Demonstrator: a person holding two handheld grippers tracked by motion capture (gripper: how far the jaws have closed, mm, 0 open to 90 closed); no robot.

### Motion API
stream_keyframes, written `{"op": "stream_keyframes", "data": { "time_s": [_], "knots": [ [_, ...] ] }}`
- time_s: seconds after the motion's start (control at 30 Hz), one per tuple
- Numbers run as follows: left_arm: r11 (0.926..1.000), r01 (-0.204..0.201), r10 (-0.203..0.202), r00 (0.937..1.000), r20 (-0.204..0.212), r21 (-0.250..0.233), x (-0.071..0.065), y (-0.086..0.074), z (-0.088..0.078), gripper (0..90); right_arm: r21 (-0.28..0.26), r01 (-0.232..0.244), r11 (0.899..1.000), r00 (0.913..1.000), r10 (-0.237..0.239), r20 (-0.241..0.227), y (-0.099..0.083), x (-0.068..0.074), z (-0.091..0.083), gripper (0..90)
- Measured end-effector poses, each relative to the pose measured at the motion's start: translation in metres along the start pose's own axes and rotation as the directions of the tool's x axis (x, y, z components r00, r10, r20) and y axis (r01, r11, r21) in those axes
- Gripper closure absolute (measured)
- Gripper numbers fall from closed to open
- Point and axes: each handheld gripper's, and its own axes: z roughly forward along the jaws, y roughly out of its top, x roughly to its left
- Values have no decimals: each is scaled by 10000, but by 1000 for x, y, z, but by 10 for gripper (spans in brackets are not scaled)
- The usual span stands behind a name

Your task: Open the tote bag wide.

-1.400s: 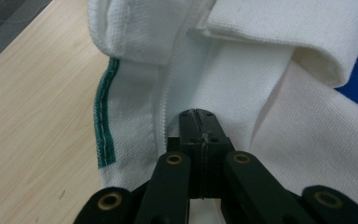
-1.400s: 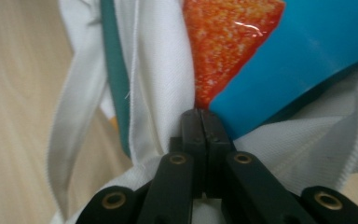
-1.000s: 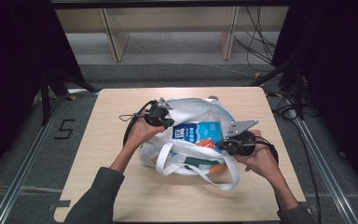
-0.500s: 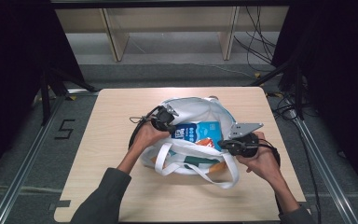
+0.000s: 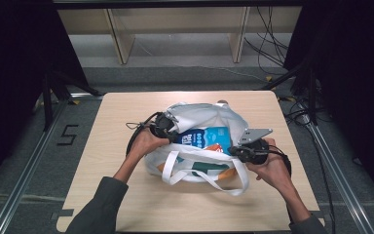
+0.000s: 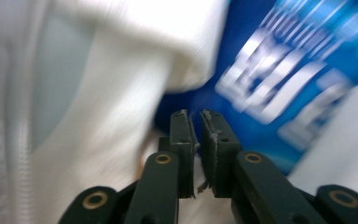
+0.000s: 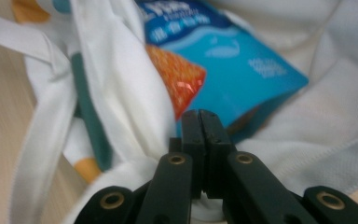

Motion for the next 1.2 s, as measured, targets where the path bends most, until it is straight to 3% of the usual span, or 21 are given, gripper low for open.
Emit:
{"op": "stream_keyframes", "data": {
  "time_s": [0.03,0.07,0.13,0.17,0.2,0.37,0.43,0.5,0.6,0.67,0.73,0.8,0.87,0.97,1.0,1.03,1.07,1.1,1.17,1.2],
  "knots": [
    [9976,92,-89,9999,46,-687,-2,3,-8,820,-608,-59,9981,10000,55,-71,6,3,-5,900],
    [9976,92,-89,9999,46,-687,-2,3,-8,819,-608,-59,9981,10000,55,-71,6,3,-5,900],
    [9893,392,-368,9991,193,-1405,-4,5,-18,812,-879,-218,9959,9997,226,75,9,6,-11,893],
    [9867,401,-386,9992,127,-1572,-5,4,-24,799,-1171,-22,9931,9999,37,128,9,5,-12,883],
    [9828,414,-401,9991,111,-1797,-7,3,-30,790,-1362,-109,9906,9997,138,205,9,5,-15,857],
    [9558,804,-745,9967,316,-2830,-12,-12,-57,718,-1970,-186,9802,9989,268,391,7,5,-24,746],
    [9353,1188,-1051,9927,591,-3333,-13,-21,-65,666,-2234,-469,9736,9962,620,612,6,5,-28,703],
    [9244,1338,-1185,9909,644,-3572,-13,-31,-72,626,-2550,-507,9656,9939,739,823,4,0,-35,691],
    [9082,1635,-1493,9865,668,-3852,-12,-44,-81,621,-2680,-582,9617,9899,903,1090,3,-4,-39,674],
    [9036,1743,-1629,9847,623,-3913,-10,-55,-88,619,-2829,-655,9569,9882,1016,1147,2,-8,-41,665],
    [8921,1923,-1737,9813,827,-4088,-10,-64,-92,603,-2978,-686,9522,9851,1119,1309,0,-11,-43,650],
    [8892,2068,-1877,9784,868,-4081,-11,-72,-95,582,-3092,-875,9469,9822,1338,1318,-1,-12,-45,642],
    [8847,2112,-1918,9774,883,-4156,-13,-80,-98,568,-2966,-850,9512,9847,1257,1209,-2,-13,-48,634],
    [8760,2384,-2034,9708,1270,-4193,-19,-93,-102,542,-3052,-932,9477,9815,1390,1319,-5,-13,-51,602],
    [8800,2189,-1821,9751,1262,-4216,-20,-96,-103,527,-3117,-986,9450,9804,1459,1322,-6,-13,-52,584],
    [8761,2256,-1903,9738,1244,-4261,-22,-100,-104,512,-3120,-1139,9432,9780,1617,1320,-7,-12,-52,569],
    [8730,2371,-2027,9712,1251,-4262,-25,-104,-105,498,-3161,-1005,9434,9780,1521,1429,-9,-13,-52,558],
    [8756,2213,-1836,9746,1280,-4294,-26,-107,-106,493,-3115,-1330,9409,9748,1810,1305,-11,-10,-53,542],
    [8745,2175,-1834,9757,1195,-4336,-31,-112,-108,472,-3426,-1170,9322,9748,1738,1401,-14,-12,-52,508],
    [8753,2235,-1844,9740,1312,-4288,-34,-115,-108,456,-3232,-1706,9308,9685,2188,1188,-16,-8,-54,484]
  ]
}}
